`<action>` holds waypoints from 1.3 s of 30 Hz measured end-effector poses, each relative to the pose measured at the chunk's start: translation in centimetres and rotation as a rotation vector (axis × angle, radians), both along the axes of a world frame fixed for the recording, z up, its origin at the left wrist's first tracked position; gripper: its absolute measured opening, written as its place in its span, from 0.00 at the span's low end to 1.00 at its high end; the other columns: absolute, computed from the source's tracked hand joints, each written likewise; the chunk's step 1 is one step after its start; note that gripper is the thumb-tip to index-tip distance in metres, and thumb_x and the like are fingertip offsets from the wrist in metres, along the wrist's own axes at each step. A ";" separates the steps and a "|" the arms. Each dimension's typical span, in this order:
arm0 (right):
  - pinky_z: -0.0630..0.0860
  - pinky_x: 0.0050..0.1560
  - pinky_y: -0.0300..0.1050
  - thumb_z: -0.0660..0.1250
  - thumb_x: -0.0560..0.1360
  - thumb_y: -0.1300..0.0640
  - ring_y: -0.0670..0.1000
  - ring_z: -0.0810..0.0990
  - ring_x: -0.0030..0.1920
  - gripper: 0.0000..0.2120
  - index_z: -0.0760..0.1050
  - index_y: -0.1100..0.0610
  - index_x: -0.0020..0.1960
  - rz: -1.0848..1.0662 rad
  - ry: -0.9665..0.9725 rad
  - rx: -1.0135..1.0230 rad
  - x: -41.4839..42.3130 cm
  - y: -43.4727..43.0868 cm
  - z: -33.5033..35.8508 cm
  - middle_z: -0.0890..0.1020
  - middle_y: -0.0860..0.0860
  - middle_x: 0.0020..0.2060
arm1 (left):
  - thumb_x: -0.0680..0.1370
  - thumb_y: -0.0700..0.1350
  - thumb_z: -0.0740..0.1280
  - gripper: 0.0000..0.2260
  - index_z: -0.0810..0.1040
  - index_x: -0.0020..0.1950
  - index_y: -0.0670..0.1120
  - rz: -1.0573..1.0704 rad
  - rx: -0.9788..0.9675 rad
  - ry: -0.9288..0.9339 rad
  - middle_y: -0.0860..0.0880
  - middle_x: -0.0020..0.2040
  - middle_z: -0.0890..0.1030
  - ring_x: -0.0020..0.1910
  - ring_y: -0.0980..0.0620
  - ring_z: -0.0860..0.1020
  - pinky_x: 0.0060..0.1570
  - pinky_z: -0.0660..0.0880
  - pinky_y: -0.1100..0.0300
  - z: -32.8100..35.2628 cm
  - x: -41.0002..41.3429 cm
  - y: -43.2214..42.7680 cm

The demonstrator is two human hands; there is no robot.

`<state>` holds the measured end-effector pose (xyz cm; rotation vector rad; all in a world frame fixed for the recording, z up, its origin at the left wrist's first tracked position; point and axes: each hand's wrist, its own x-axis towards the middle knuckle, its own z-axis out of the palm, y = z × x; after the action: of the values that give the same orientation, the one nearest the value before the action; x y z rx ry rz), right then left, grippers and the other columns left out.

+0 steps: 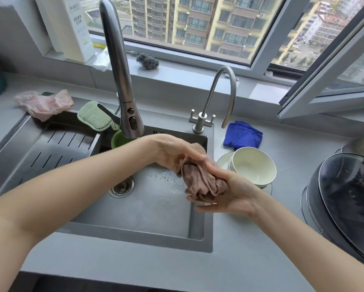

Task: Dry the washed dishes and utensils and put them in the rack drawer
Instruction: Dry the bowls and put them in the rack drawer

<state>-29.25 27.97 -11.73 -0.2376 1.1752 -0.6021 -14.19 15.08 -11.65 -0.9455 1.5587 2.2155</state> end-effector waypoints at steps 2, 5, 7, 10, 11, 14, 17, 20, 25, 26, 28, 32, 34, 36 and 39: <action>0.75 0.58 0.60 0.65 0.73 0.46 0.62 0.79 0.57 0.17 0.78 0.56 0.56 0.018 0.127 -0.060 -0.7 0.5 0.6 0.82 0.60 0.55 | 0.76 0.39 0.66 0.05 0.76 0.51 0.44 0.056 -0.035 0.003 0.45 0.42 0.80 0.38 0.49 0.79 0.33 0.76 0.59 0.2 0.1 0.0; 0.80 0.50 0.44 0.61 0.79 0.53 0.49 0.83 0.44 0.10 0.78 0.57 0.52 0.108 0.373 -0.308 -1.0 1.4 0.9 0.84 0.51 0.42 | 0.75 0.34 0.67 0.09 0.78 0.52 0.43 0.130 -0.095 0.030 0.45 0.43 0.82 0.41 0.49 0.81 0.36 0.78 0.60 0.2 0.4 0.3; 0.77 0.41 0.34 0.62 0.79 0.60 0.43 0.82 0.38 0.06 0.78 0.56 0.49 0.100 0.526 -0.455 -0.9 1.9 0.6 0.84 0.47 0.38 | 0.74 0.31 0.67 0.14 0.77 0.56 0.43 0.133 -0.124 0.043 0.46 0.44 0.83 0.42 0.49 0.82 0.36 0.78 0.61 -0.1 0.0 0.4; 0.75 0.38 0.41 0.67 0.75 0.66 0.51 0.79 0.39 0.06 0.79 0.64 0.51 0.032 0.673 -0.494 -1.5 2.4 0.1 0.82 0.53 0.38 | 0.72 0.27 0.66 0.21 0.76 0.60 0.45 0.071 -0.192 0.060 0.46 0.46 0.82 0.43 0.51 0.81 0.38 0.78 0.60 -0.1 -0.5 0.8; 0.73 0.36 0.42 0.67 0.74 0.68 0.53 0.79 0.37 0.07 0.78 0.65 0.52 -0.029 0.604 -0.458 -1.7 2.6 0.0 0.81 0.55 0.37 | 0.71 0.25 0.66 0.22 0.75 0.60 0.45 0.045 -0.193 0.073 0.46 0.47 0.81 0.44 0.52 0.80 0.40 0.78 0.60 0.0 -0.6 0.8; 0.78 0.34 0.41 0.65 0.72 0.72 0.51 0.83 0.35 0.15 0.76 0.62 0.56 -0.271 0.324 -0.389 -2.2 3.3 0.3 0.84 0.54 0.39 | 0.74 0.26 0.64 0.21 0.75 0.61 0.46 0.015 -0.082 0.109 0.42 0.52 0.80 0.51 0.48 0.79 0.48 0.78 0.55 0.6 -0.7 0.3; 0.78 0.34 0.38 0.67 0.72 0.72 0.48 0.82 0.35 0.15 0.77 0.62 0.57 -0.386 0.527 -0.501 -3.9 4.6 0.9 0.83 0.56 0.41 | 0.75 0.32 0.65 0.19 0.75 0.62 0.48 0.129 -0.096 0.062 0.42 0.59 0.80 0.57 0.45 0.79 0.56 0.76 0.49 0.2 -1.9 0.0; 0.73 0.30 0.37 0.68 0.73 0.67 0.48 0.78 0.30 0.12 0.78 0.61 0.56 -0.427 0.631 -0.613 -6.5 6.1 2.7 0.82 0.56 0.38 | 0.77 0.45 0.67 0.13 0.75 0.61 0.45 0.247 -0.377 -0.096 0.42 0.57 0.79 0.53 0.47 0.79 0.55 0.78 0.51 -1.5 -5.1 1.6; 0.73 0.36 0.34 0.65 0.76 0.66 0.45 0.79 0.37 0.12 0.79 0.53 0.54 -0.493 0.843 -0.756 -10.9 7.0 5.1 0.84 0.48 0.38 | 0.75 0.59 0.63 0.23 0.71 0.59 0.42 0.238 -0.764 -0.290 0.47 0.45 0.77 0.40 0.46 0.83 0.43 0.82 0.53 -4.1 -11.9 4.5; 0.71 0.33 0.33 0.65 0.77 0.65 0.42 0.78 0.33 0.11 0.78 0.55 0.55 -0.511 0.850 -0.766 -11.6 7.0 5.3 0.82 0.45 0.33 | 0.75 0.59 0.63 0.21 0.72 0.56 0.43 0.214 -0.783 -0.320 0.48 0.42 0.77 0.37 0.46 0.82 0.43 0.82 0.54 -4.3 -12.8 4.5; 0.71 0.31 0.33 0.64 0.77 0.65 0.40 0.76 0.30 0.09 0.77 0.57 0.56 -0.557 0.861 -0.779 -13.0 7.0 5.6 0.80 0.43 0.29 | 0.73 0.52 0.65 0.14 0.73 0.49 0.42 0.141 -0.801 -0.378 0.49 0.35 0.77 0.30 0.48 0.79 0.37 0.80 0.59 -4.7 -14.3 4.1; 0.75 0.35 0.35 0.64 0.77 0.65 0.42 0.80 0.35 0.09 0.77 0.54 0.53 -0.578 0.904 -0.802 -14.9 7.0 5.9 0.82 0.45 0.34 | 0.72 0.38 0.59 0.05 0.70 0.36 0.42 0.000 -0.835 -0.499 0.47 0.28 0.75 0.20 0.53 0.72 0.19 0.66 0.68 -4.6 -16.3 3.5; 0.75 0.36 0.34 0.65 0.77 0.65 0.41 0.80 0.37 0.10 0.78 0.52 0.50 -0.590 0.914 -0.802 -15.6 6.9 6.0 0.83 0.44 0.35 | 0.72 0.36 0.57 0.08 0.70 0.33 0.40 -0.019 -0.845 -0.529 0.46 0.25 0.74 0.14 0.54 0.70 0.16 0.63 0.69 -4.2 -17.1 3.2; 0.75 0.36 0.33 0.65 0.77 0.65 0.40 0.80 0.36 0.10 0.78 0.51 0.49 -0.598 0.919 -0.800 -16.2 6.9 6.0 0.83 0.44 0.34 | 0.73 0.35 0.56 0.10 0.71 0.33 0.39 -0.033 -0.875 -0.548 0.46 0.21 0.75 0.12 0.55 0.70 0.15 0.65 0.69 -3.9 -17.7 2.9; 0.77 0.38 0.36 0.66 0.77 0.64 0.42 0.80 0.38 0.10 0.78 0.50 0.49 -0.604 0.912 -0.801 -17.2 7.2 6.0 0.83 0.46 0.35 | 0.72 0.32 0.55 0.11 0.72 0.33 0.41 -0.117 -0.967 -0.574 0.48 0.15 0.73 0.14 0.54 0.73 0.18 0.69 0.68 -3.3 -18.2 2.8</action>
<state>-46.46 35.22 -5.72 -0.9239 1.8459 -1.6005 -32.41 17.88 -14.98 -1.4793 2.2532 0.8689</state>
